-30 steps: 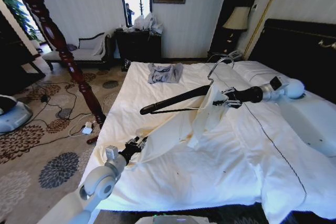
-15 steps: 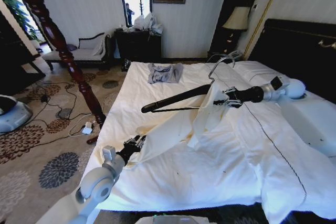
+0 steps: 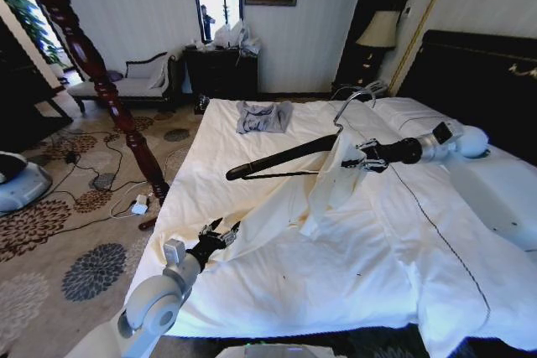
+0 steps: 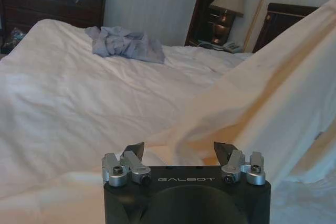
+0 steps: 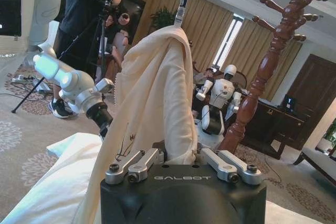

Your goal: Pick up the clothes from the bed and hang them on the clothes hanger.

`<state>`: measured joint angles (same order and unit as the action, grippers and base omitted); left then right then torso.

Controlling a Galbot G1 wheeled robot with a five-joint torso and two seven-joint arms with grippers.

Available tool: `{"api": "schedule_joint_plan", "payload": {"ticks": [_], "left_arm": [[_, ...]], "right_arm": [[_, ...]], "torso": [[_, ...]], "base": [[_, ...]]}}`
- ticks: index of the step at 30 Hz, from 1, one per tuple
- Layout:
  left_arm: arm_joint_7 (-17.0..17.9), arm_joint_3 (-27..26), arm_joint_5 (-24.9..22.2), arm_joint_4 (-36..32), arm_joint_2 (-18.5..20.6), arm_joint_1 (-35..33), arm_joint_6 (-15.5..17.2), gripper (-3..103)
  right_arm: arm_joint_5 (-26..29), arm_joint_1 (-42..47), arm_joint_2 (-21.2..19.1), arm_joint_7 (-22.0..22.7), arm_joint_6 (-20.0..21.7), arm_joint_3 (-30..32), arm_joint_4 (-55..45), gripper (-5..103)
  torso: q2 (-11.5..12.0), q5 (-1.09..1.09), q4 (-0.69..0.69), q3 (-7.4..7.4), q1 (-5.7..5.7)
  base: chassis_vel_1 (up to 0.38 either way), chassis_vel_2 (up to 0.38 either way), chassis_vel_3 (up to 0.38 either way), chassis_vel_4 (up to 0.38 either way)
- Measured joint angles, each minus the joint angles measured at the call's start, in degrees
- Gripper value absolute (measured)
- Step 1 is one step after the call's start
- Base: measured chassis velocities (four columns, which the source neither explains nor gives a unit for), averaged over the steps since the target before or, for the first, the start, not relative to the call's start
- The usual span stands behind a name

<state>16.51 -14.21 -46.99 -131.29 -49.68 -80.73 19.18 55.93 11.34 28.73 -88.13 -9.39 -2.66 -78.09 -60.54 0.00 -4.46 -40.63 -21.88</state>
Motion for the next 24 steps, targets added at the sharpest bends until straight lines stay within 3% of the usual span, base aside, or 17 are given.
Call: {"api": "schedule_joint_plan", "payload": {"ticks": [12,24], "left_arm": [[-0.29,-0.33,-1.48,1.05,-0.69,1.07,-0.84,77],[-1.44,4.58,1.36,6.22,-4.05,4.03,-1.2,78]], "right_arm": [[0.46,-0.09,-0.24,0.0,0.0,0.04,-0.07,19],[0.41,-0.26,0.43,0.0,-0.01,-0.2,0.11,19]], "torso": [[0.0,0.0,0.01,0.0,0.0],[0.0,0.0,0.01,0.0,0.0]], "base": [[0.0,0.0,0.0,0.0],[0.0,0.0,0.0,0.0]]}}
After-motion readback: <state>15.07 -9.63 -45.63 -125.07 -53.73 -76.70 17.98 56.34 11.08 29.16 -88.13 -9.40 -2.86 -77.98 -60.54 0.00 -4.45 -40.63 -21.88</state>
